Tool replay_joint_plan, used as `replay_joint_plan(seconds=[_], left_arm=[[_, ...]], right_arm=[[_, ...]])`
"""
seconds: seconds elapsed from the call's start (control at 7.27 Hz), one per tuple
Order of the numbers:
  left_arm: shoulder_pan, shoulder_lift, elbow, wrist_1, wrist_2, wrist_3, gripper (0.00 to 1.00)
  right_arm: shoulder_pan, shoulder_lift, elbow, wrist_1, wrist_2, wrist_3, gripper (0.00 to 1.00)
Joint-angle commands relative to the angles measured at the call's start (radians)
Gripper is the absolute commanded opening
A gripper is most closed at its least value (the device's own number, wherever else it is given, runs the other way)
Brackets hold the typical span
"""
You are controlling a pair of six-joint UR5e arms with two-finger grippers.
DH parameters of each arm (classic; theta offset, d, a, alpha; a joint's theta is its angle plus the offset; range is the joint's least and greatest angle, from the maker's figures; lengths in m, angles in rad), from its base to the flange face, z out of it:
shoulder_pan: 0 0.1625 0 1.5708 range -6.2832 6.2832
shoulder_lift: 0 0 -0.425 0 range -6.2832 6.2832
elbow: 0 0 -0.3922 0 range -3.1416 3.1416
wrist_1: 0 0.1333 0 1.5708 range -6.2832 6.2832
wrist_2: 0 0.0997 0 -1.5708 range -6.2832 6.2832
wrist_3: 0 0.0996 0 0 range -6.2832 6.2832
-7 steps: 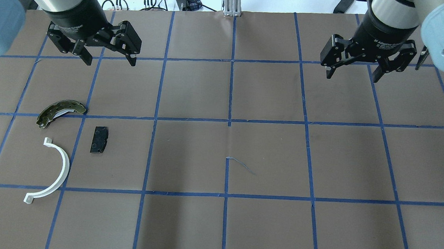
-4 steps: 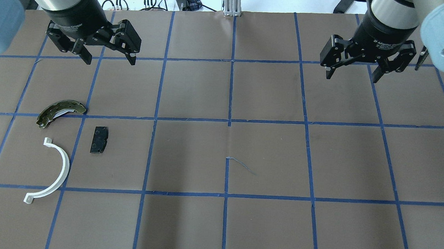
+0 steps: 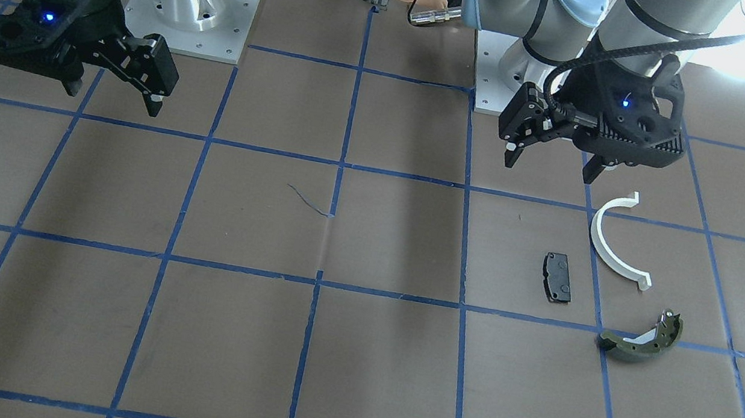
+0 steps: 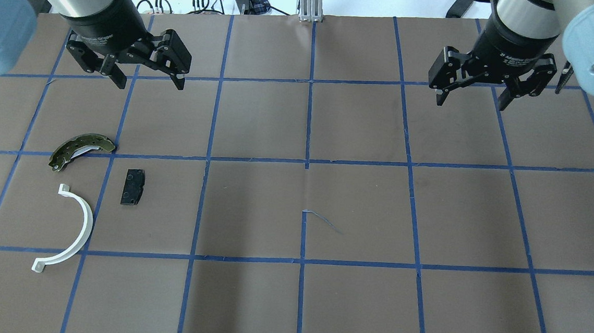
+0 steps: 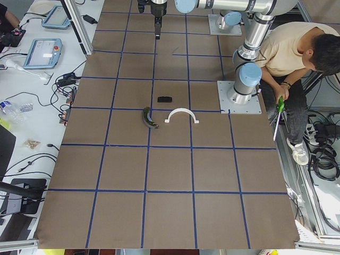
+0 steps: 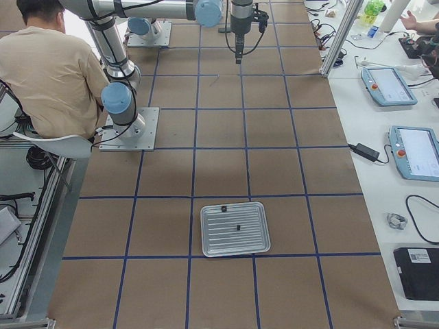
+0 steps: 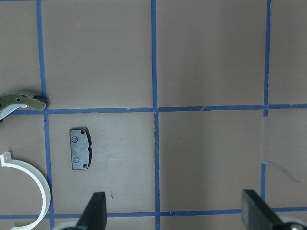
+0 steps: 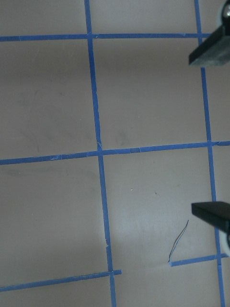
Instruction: Place bearing gear from tray to pile
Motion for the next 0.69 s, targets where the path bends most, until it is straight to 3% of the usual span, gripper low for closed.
replay_joint_plan(seconds=[0.0,0.14,0.55], left_arm=[[0.0,0.003,0.001,0.002,0.001,0.001,1.0],[0.0,0.003,-0.001,0.002,0.001,0.001,1.0],[0.001,0.004,-0.001,0.002,0.001,0.001,1.0]], right_arm=[[-0.003,0.001,0.0,0.002,-0.007,-0.129,1.0],[-0.034,0.002,0.0,-0.003,-0.01,-0.193,1.0],[-0.311,0.002,0.011,0.01,0.004,-0.532,1.0]])
